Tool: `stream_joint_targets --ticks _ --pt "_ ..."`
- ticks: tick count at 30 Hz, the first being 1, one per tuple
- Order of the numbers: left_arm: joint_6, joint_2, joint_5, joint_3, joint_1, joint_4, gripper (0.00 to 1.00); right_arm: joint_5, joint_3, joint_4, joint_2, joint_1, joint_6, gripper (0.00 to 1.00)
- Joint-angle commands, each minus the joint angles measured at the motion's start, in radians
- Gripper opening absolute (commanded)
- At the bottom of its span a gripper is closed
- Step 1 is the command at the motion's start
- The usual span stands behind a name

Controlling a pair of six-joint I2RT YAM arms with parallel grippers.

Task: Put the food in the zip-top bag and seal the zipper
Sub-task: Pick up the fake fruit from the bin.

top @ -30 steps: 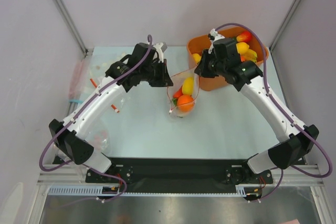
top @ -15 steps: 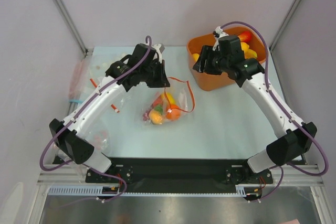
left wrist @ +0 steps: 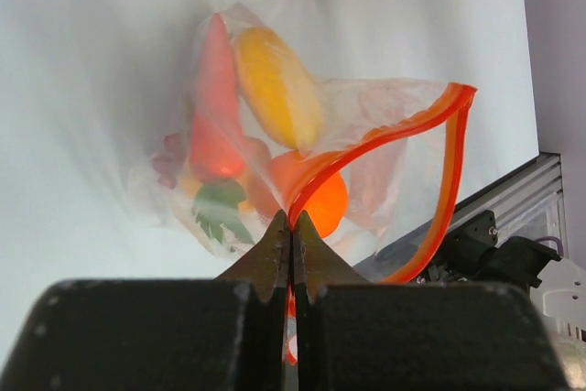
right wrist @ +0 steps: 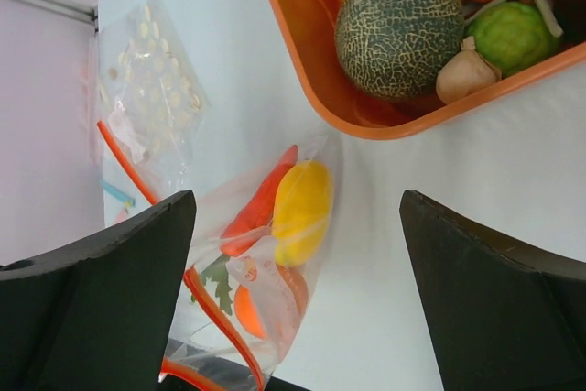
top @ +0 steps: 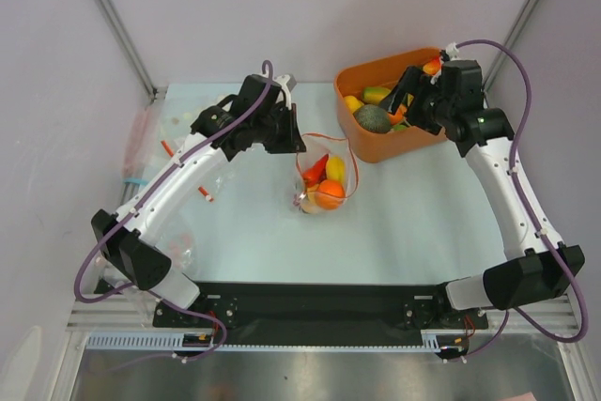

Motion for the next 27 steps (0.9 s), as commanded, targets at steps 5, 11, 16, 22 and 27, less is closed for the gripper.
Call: stream_joint_targets --ticks 5,11,16,22,27 --pt "-0.015 -0.014 0.003 0.053 0.007 0.047 0.00 0.098 0.039 -0.050 -0.011 -0.056 0.176 1.00" --pt "-0.004 -0.010 -0.004 0.067 0.009 0.043 0.00 -0.255 -0.080 0.133 -0.079 -0.274 0.248 1.00" --pt "0.003 -0.010 -0.004 0.075 0.009 0.044 0.00 -0.448 -0.176 0.266 -0.045 -0.385 0.236 1.00" --pt "0.012 -0.010 -0.009 0.073 0.009 0.047 0.00 -0.292 -0.027 0.092 0.036 -0.389 0.190 1.00" --pt "0.022 -0.005 -0.012 0.076 0.012 0.049 0.00 -0.302 -0.059 0.165 0.032 -0.412 0.239 1.00"
